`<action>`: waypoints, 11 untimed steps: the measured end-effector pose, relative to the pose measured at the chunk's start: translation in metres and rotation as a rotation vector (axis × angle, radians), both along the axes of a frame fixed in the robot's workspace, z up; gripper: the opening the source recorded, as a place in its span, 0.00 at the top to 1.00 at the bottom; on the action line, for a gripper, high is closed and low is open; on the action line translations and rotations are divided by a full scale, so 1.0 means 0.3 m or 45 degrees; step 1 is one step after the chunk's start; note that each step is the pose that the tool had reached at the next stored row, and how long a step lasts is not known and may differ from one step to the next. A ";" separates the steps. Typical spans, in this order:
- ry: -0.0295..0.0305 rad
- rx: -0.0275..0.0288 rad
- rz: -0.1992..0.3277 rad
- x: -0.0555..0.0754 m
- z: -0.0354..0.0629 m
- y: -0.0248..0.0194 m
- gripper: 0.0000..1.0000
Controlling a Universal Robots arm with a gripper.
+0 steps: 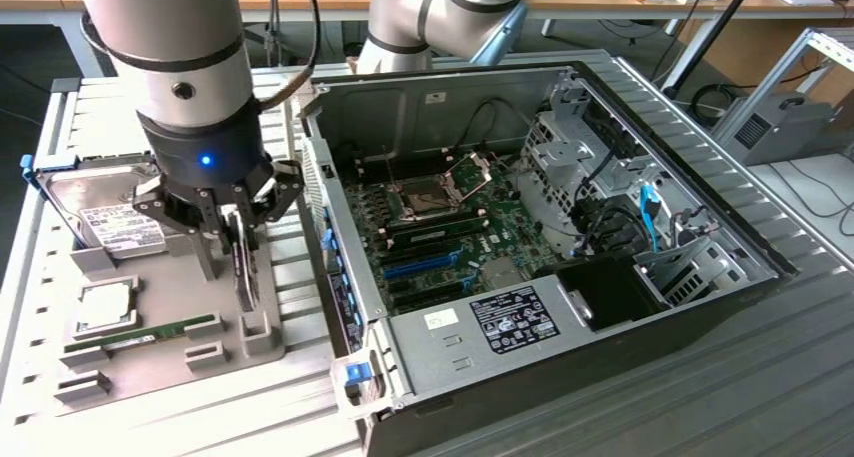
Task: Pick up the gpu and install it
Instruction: 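Pick up the gpu and move the gpu toward the slot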
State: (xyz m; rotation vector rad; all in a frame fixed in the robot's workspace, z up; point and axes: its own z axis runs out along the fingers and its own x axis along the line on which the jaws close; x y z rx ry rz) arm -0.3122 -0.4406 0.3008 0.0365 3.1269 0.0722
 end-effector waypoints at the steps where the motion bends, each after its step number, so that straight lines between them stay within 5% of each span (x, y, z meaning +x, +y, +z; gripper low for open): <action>1: -0.0001 0.0000 0.000 0.000 0.012 0.000 0.72; 4: -0.0006 0.0000 0.000 0.000 0.082 0.000 0.72; 11: -0.0012 -0.0001 0.000 0.000 0.171 0.001 0.72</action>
